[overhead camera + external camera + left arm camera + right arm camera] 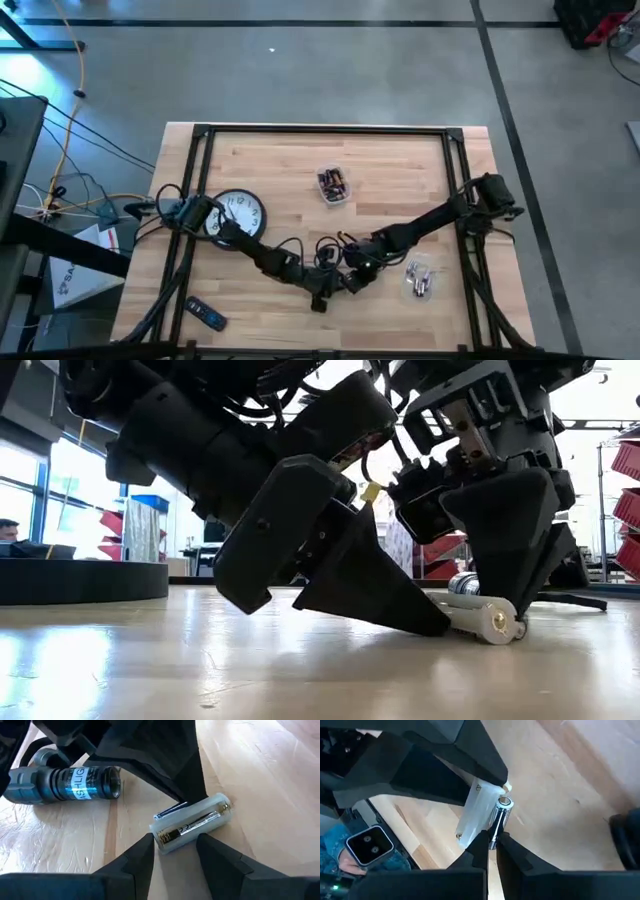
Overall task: Insert battery
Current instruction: Insert the silver battery into the battery holder
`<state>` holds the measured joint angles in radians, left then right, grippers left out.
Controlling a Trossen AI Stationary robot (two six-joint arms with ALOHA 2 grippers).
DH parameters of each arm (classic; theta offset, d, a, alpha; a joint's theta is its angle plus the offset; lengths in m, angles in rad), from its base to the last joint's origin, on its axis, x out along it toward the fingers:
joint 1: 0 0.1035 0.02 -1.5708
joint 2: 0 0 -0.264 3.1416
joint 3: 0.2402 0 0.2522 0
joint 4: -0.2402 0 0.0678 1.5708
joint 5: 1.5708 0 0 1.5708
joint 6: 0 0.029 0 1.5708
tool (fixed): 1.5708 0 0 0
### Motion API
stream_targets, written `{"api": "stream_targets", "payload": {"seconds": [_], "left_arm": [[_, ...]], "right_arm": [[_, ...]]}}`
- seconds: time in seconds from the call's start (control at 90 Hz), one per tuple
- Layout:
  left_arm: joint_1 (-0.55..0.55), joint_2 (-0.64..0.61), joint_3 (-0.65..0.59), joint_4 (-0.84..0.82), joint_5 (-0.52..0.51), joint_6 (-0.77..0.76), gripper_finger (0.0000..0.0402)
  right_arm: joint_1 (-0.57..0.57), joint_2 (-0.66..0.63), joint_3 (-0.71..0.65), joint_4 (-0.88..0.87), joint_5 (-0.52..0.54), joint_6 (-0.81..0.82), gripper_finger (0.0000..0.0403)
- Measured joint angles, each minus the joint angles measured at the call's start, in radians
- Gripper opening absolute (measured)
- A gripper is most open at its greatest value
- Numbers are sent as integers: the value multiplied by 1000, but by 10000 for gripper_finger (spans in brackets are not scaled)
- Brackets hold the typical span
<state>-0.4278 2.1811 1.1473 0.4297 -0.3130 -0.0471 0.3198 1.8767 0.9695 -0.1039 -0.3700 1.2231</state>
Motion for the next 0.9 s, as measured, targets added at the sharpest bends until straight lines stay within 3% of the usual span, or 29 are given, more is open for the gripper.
{"api": "stream_targets", "payload": {"seconds": [0.689,0.9], "left_arm": [[-14,-3,1,-19,-36,15,133],[-15,-6,1,-37,-36,-4,133]], "right_arm": [[44,0,0,15,31,-7,0],[70,-67,0,-4,54,19,0]]}}
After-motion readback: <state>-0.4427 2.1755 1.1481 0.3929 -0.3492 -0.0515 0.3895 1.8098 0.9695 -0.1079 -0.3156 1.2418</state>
